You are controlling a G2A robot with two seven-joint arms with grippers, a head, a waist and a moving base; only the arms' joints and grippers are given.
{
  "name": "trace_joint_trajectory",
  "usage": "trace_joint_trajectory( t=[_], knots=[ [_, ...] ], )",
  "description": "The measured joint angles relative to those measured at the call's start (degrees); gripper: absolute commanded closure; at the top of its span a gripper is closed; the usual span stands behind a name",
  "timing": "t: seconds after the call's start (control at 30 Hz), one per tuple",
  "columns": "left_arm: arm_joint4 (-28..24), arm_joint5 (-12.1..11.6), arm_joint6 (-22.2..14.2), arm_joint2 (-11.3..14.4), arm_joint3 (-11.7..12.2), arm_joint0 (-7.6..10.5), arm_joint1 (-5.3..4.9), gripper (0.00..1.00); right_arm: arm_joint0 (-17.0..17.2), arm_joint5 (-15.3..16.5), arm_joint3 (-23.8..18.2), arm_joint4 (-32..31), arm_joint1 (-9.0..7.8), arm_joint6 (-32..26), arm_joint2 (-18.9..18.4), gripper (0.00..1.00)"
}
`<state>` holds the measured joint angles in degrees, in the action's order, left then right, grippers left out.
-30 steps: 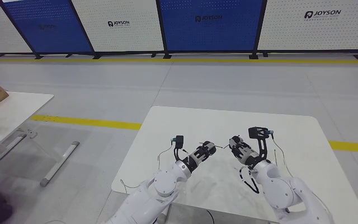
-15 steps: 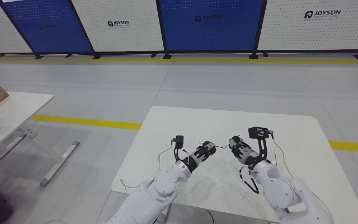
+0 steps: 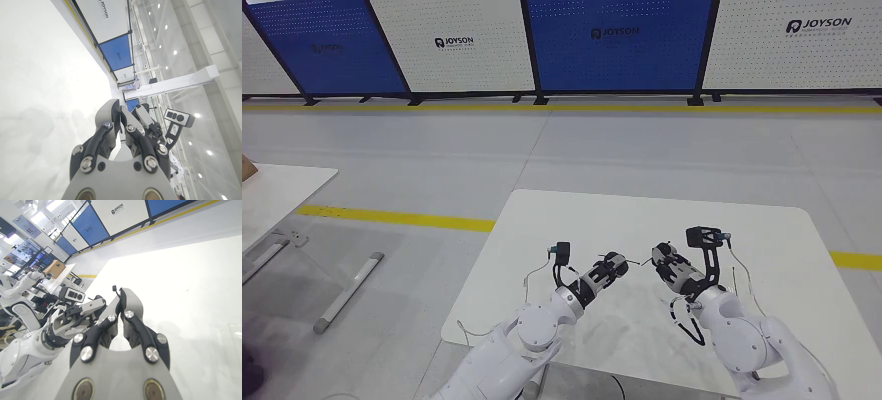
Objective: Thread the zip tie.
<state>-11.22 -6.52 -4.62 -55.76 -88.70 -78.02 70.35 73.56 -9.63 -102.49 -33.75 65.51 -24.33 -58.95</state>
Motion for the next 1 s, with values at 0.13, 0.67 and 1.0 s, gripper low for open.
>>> trace_joint_trajectory(
  t=[0.13, 0.67, 1.0],
  knots=[
    [0.0, 0.0, 0.0, 0.0, 0.0, 0.00, 0.00, 1.00, 0.0, 0.0, 0.0, 0.0, 0.00, 0.0, 0.0, 1.00],
    [0.0, 0.0, 0.0, 0.0, 0.0, 0.00, 0.00, 1.00, 0.4, 0.0, 0.3, -0.1, 0.06, 0.9, -0.2, 1.00],
    [0.0, 0.0, 0.0, 0.0, 0.0, 0.00, 0.00, 1.00, -0.3, -1.6, 0.2, -2.5, 0.75, 1.5, 0.3, 1.00]
  ],
)
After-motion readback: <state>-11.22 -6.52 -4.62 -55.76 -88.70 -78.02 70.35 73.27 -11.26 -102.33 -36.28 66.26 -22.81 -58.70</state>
